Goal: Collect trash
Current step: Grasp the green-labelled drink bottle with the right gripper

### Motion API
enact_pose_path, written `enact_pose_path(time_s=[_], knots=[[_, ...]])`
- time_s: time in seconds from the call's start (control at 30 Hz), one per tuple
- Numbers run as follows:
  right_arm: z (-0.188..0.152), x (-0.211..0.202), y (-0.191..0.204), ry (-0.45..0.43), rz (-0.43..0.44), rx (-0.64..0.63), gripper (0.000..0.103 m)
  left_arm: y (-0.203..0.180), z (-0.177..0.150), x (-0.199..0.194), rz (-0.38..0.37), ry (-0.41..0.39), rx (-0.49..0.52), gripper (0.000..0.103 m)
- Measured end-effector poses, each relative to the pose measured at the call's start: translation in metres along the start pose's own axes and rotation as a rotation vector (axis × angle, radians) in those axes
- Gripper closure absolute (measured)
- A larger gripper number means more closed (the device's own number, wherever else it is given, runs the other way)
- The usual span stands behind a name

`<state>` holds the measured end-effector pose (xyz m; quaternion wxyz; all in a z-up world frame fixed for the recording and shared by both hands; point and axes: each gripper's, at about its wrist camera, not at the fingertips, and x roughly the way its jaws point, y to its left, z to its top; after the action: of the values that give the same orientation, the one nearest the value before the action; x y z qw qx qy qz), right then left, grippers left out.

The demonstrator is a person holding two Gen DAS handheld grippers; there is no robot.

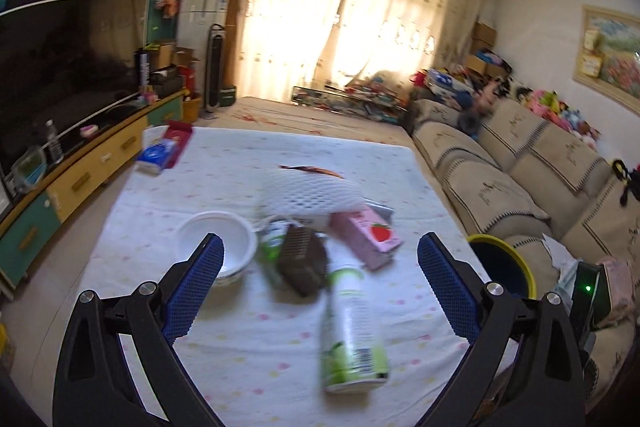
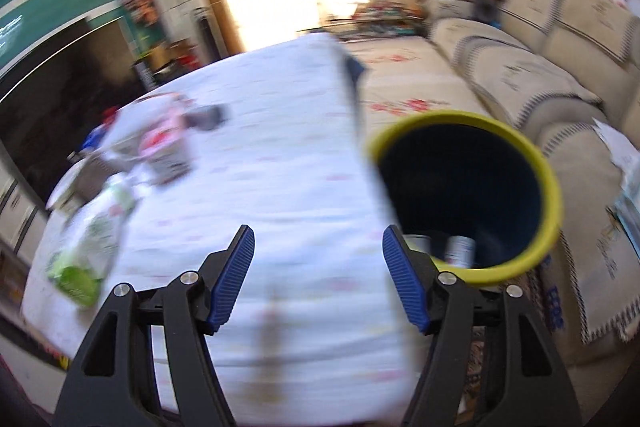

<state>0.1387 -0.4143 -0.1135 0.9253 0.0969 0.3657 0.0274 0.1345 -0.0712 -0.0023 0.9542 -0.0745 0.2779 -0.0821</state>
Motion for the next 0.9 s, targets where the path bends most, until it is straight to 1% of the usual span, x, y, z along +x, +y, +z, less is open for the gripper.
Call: enact_pose_path(time_s=[0.13, 0.2, 0.27, 0.37, 0.43, 0.6, 0.77, 0.9], knots=[[-0.002, -0.005, 0.059, -0.028, 0.092, -0.077, 0.039, 0.037, -0.012, -0.011, 0.043, -0.008, -0.04, 0.007], [-0.004, -0.012, 0.083, -0.06, 0.141, -0.098, 0.038, 0.05, -0.019, -0.014, 0.049, -0.006, -0.058, 0.007], [-0.006, -0.02, 0.105, -0.096, 0.174, -0.128, 0.035, 0.062, -0.024, -0.016, 0.055, 0.0, -0.076, 0.007], [-0.011, -0.023, 0.133, -0.116, 0.213, -0.161, 0.034, 0.072, -0.03, -0.019, 0.05, 0.005, -0.093, 0.007], [-0.016, -0.021, 0.148, -0.109, 0.219, -0.191, 0.034, 0.077, -0.034, -0.022, 0.05, 0.005, -0.094, 0.007], [-0.026, -0.002, 0.174, -0.048, 0.212, -0.231, 0.033, 0.081, -0.036, -0.026, 0.059, 0.002, -0.103, 0.007], [-0.037, 0.013, 0.186, -0.015, 0.186, -0.248, 0.033, 0.083, -0.039, -0.023, 0.053, 0.008, -0.113, 0.007], [-0.044, 0.022, 0.185, 0.015, 0.176, -0.252, 0.033, 0.079, -0.039, -0.02, 0.049, 0.019, -0.106, 0.007]])
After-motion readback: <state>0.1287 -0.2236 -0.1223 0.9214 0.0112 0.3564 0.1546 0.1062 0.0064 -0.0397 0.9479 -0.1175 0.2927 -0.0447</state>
